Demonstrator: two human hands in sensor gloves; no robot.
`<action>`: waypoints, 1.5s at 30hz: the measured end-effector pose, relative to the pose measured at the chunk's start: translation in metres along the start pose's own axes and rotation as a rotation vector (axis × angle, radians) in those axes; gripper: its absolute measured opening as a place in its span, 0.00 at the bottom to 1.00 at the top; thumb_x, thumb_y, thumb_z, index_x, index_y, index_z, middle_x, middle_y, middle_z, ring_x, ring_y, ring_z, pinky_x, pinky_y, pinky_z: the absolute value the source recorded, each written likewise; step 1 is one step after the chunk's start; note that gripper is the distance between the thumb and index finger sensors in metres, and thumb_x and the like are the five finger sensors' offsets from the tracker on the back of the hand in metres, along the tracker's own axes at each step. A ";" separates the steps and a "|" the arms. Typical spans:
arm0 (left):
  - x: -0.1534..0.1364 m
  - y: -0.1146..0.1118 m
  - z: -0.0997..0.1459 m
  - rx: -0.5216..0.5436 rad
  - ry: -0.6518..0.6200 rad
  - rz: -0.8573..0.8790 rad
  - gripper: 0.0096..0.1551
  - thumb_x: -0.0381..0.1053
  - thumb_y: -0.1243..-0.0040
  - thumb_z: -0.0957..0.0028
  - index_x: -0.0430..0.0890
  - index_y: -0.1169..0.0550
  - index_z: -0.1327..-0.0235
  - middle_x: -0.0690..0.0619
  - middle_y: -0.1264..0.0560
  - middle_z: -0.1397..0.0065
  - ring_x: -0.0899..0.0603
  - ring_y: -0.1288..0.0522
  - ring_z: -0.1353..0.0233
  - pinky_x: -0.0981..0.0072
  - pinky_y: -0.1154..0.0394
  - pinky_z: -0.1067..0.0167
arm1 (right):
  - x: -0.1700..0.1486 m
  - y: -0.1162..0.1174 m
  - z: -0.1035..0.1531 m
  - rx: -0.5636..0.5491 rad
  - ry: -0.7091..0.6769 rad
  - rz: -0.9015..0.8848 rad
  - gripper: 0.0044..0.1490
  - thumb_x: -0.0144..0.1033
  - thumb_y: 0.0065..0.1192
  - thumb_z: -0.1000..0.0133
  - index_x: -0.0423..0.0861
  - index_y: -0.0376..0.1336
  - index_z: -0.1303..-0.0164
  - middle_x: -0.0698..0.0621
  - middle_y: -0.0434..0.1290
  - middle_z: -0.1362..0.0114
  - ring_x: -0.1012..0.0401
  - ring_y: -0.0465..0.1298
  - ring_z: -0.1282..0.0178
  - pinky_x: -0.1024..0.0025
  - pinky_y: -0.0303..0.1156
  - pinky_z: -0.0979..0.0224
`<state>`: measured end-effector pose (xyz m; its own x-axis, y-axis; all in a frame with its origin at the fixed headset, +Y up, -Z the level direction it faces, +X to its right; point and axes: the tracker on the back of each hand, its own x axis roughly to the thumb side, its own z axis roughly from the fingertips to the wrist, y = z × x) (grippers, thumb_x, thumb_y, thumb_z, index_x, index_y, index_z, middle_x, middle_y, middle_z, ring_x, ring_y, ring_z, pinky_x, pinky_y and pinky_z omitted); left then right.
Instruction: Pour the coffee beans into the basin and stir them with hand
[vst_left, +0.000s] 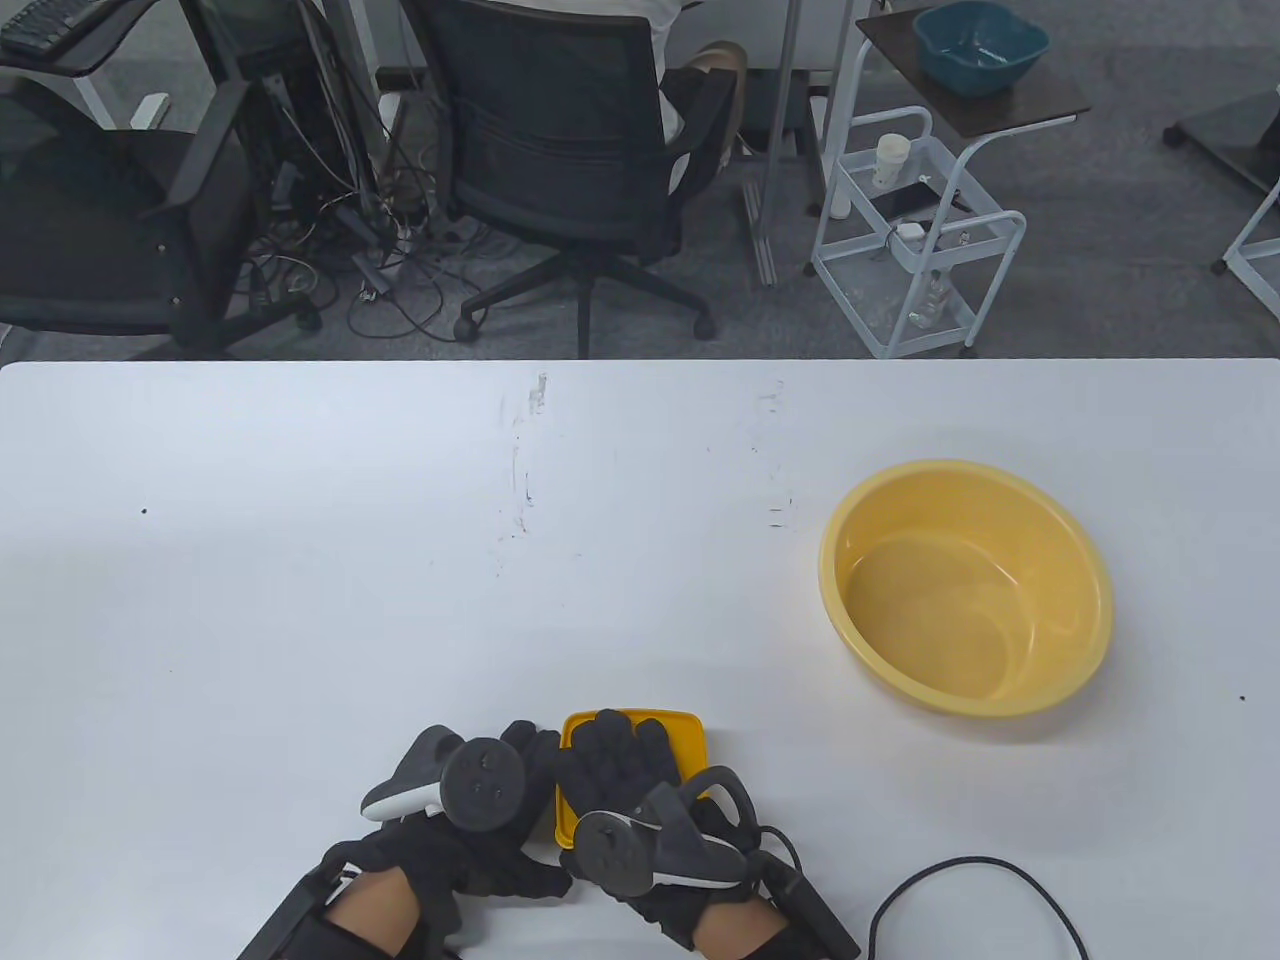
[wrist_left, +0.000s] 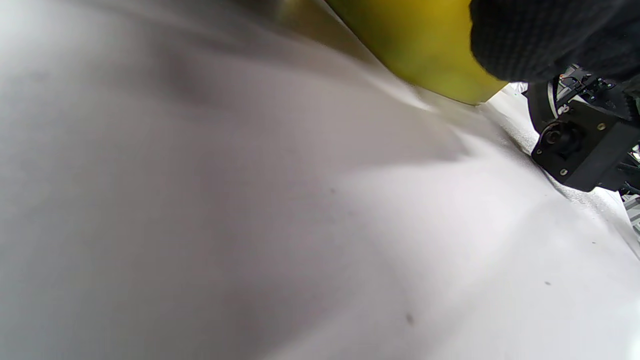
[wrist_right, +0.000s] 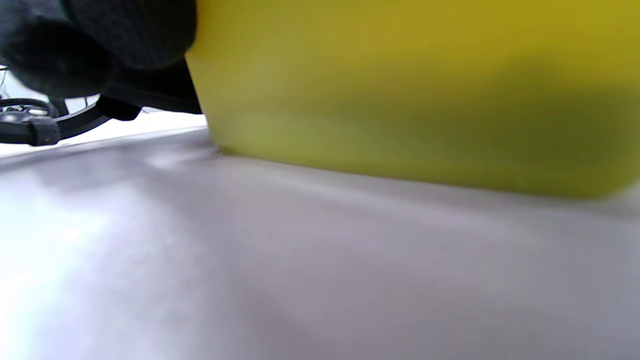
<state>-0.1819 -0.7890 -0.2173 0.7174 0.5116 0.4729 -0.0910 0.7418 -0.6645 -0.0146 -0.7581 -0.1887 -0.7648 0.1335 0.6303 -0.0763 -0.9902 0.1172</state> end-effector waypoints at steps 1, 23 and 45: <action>0.000 0.000 0.000 0.000 0.000 0.001 0.70 0.70 0.39 0.52 0.35 0.67 0.28 0.33 0.66 0.19 0.26 0.71 0.20 0.28 0.69 0.31 | 0.000 0.000 0.000 0.002 0.002 0.004 0.52 0.58 0.53 0.48 0.40 0.40 0.26 0.38 0.41 0.22 0.39 0.37 0.20 0.39 0.37 0.23; -0.003 0.001 0.001 -0.004 -0.002 0.017 0.68 0.73 0.43 0.51 0.37 0.67 0.27 0.35 0.67 0.19 0.29 0.72 0.19 0.31 0.70 0.30 | -0.013 -0.007 0.006 -0.160 -0.024 -0.296 0.49 0.56 0.49 0.49 0.37 0.46 0.27 0.35 0.47 0.23 0.37 0.43 0.21 0.39 0.37 0.23; 0.015 0.037 0.057 0.560 0.185 -0.294 0.58 0.73 0.48 0.50 0.45 0.58 0.21 0.41 0.54 0.14 0.25 0.53 0.16 0.28 0.54 0.27 | -0.013 -0.056 0.050 -0.479 -0.093 0.109 0.35 0.49 0.52 0.47 0.49 0.54 0.31 0.48 0.58 0.22 0.41 0.46 0.16 0.31 0.32 0.25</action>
<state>-0.2143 -0.7293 -0.2018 0.8696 0.2076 0.4479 -0.1830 0.9782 -0.0982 0.0315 -0.7020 -0.1647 -0.7260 0.0094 0.6876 -0.3011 -0.9033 -0.3055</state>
